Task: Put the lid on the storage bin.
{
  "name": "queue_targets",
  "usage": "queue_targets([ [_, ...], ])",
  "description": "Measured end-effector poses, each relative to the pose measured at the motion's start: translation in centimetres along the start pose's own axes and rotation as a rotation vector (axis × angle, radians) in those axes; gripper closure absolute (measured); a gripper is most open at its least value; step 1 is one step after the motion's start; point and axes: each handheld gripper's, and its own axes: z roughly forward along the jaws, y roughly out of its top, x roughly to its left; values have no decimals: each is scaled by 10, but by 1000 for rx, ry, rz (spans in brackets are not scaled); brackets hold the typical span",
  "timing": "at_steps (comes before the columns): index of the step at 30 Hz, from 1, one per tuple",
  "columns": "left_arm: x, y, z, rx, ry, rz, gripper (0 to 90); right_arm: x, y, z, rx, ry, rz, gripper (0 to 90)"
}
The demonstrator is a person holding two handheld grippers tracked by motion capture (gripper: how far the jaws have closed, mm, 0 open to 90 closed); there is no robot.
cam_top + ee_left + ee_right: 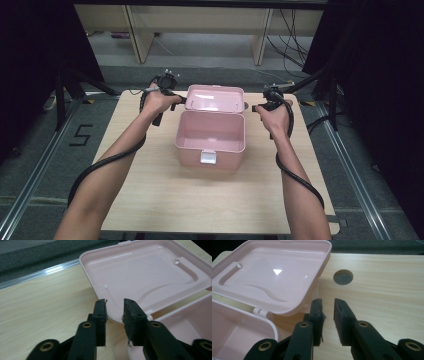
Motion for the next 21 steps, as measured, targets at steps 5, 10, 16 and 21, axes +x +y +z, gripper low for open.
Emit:
queue_targets([
  [5,7,4,7,3,13,-43,673,3,7,2,6,-21,-28,772],
  [10,8,4,15,3,9,-83,684,7,15,6,25,-24,-16,773],
  [16,9,5,18,1,9,-105,688,12,20,10,38,-30,-23,774],
  [21,9,6,21,5,10,-118,682,16,23,13,39,-21,-12,774],
])
